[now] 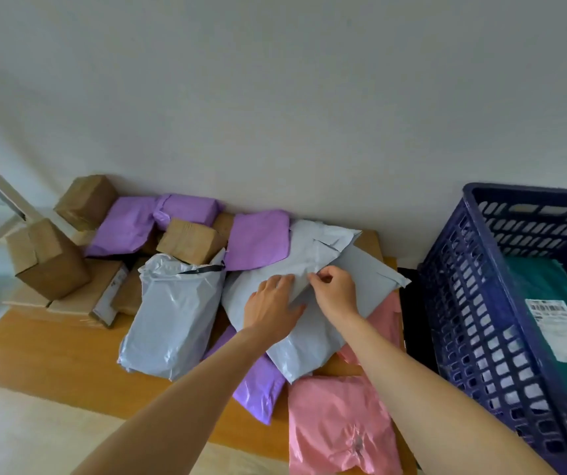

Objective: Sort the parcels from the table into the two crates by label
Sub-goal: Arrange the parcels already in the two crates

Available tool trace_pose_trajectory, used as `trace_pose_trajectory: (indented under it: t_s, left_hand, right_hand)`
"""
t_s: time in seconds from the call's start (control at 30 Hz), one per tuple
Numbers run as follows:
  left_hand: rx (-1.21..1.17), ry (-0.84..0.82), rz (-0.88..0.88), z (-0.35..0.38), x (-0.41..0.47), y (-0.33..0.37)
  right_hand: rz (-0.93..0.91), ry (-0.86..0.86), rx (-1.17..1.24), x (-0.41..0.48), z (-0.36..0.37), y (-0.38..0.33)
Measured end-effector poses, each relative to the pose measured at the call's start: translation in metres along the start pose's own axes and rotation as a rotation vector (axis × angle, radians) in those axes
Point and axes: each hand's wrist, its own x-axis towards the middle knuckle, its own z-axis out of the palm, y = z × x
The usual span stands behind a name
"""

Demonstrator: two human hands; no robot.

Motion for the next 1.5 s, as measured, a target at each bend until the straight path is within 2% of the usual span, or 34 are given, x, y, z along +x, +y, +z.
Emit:
trace_pose_trajectory:
  t_s: [0.33,0.5,0.77,1.03,1.23,1.5]
  left_hand:
    - [0.039,0.158,0.038,-0.07,0.024,-0.036]
    - [-0.009,0.199,0.089,-0.096,0.035,-0.063]
    - [-0.204,0.205,0.145,-0.134,0.054,-0.077]
    - [-0.329,0.25,0.116,-0.179,0.058,-0.073]
    - [-0.452,0.272,0.168,-0.213,0.06,-0.07]
    - [-0.482,0.338,0.319,-0.266,0.06,-0.055]
  right_hand:
    - [-0.151,0.17,0.065,-0.001,0.044,-0.078]
    - [-0.074,0.15,0.13,-0.006,0.058,-0.095]
    - [0.063,0.209,0.103,-0.021,0.063,-0.079]
    - [0.145,0.144,-0.031,-0.017,0.06,-0.072]
    - [0.272,0.136,0.366,-0.009,0.06,-0.075]
    - [0.249,0.07,0.676,0.008,0.051,-0.094]
